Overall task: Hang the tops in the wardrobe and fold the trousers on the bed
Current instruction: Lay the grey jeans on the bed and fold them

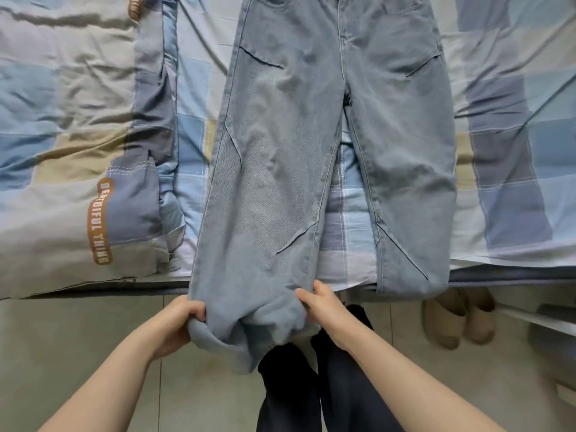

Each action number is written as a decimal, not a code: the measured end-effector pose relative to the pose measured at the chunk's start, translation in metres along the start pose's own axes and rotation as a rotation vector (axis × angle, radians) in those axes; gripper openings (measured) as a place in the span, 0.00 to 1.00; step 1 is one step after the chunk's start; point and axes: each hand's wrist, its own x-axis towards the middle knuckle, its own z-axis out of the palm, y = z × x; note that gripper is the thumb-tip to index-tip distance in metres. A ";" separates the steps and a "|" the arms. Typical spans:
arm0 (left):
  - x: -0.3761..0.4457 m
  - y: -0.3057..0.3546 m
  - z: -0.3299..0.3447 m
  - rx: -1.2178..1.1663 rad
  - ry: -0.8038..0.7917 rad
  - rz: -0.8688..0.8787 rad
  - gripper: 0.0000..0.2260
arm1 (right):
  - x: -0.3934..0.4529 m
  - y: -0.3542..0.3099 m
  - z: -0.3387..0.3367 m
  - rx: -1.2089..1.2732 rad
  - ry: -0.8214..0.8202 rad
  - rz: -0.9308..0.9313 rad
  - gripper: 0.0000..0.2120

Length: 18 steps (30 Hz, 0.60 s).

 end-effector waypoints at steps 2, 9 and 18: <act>-0.001 -0.005 -0.010 0.005 -0.034 -0.011 0.17 | -0.019 0.005 -0.021 0.025 0.011 -0.022 0.09; 0.028 -0.030 -0.001 0.662 0.251 -0.009 0.12 | -0.039 0.015 -0.071 -0.705 -0.161 0.204 0.09; 0.031 -0.013 0.089 0.998 0.750 0.187 0.17 | -0.009 0.017 -0.160 -0.893 0.382 0.079 0.07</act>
